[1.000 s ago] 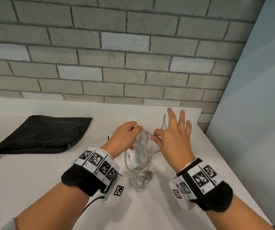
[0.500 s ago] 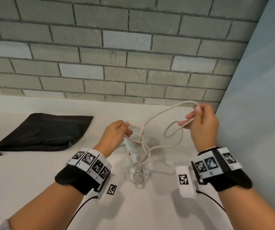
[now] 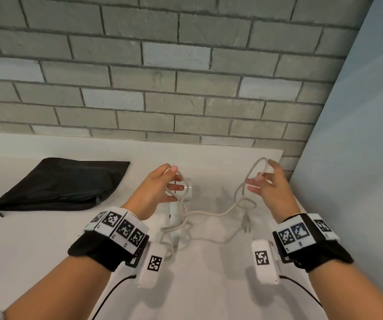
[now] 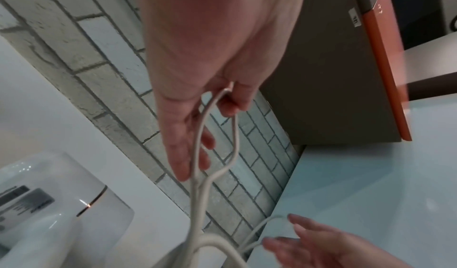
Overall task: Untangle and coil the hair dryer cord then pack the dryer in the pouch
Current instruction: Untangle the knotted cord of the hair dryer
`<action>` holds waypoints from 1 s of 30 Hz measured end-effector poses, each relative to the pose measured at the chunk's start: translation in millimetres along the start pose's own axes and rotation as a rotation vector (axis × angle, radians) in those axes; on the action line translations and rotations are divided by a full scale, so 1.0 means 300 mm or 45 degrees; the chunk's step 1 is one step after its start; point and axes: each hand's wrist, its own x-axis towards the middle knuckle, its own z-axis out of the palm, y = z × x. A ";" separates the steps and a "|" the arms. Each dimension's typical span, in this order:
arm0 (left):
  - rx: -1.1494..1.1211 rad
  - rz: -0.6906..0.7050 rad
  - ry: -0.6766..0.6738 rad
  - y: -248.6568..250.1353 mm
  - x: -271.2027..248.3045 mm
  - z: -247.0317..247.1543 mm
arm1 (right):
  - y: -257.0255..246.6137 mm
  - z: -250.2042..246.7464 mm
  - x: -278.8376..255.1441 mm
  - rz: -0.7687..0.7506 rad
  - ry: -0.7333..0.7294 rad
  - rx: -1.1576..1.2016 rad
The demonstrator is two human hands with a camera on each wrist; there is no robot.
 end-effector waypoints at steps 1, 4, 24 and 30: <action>-0.009 0.006 -0.049 0.004 -0.005 0.004 | -0.009 0.008 -0.009 -0.017 -0.082 -0.191; -0.122 0.026 -0.183 0.028 -0.019 0.028 | -0.016 0.047 -0.062 -0.281 -0.349 -0.685; 0.525 -0.018 -0.487 -0.126 -0.052 0.085 | 0.014 0.172 -0.137 -0.062 -0.861 -0.189; 0.193 0.025 0.019 -0.113 -0.023 0.062 | 0.019 0.115 -0.136 -0.056 -0.915 -0.147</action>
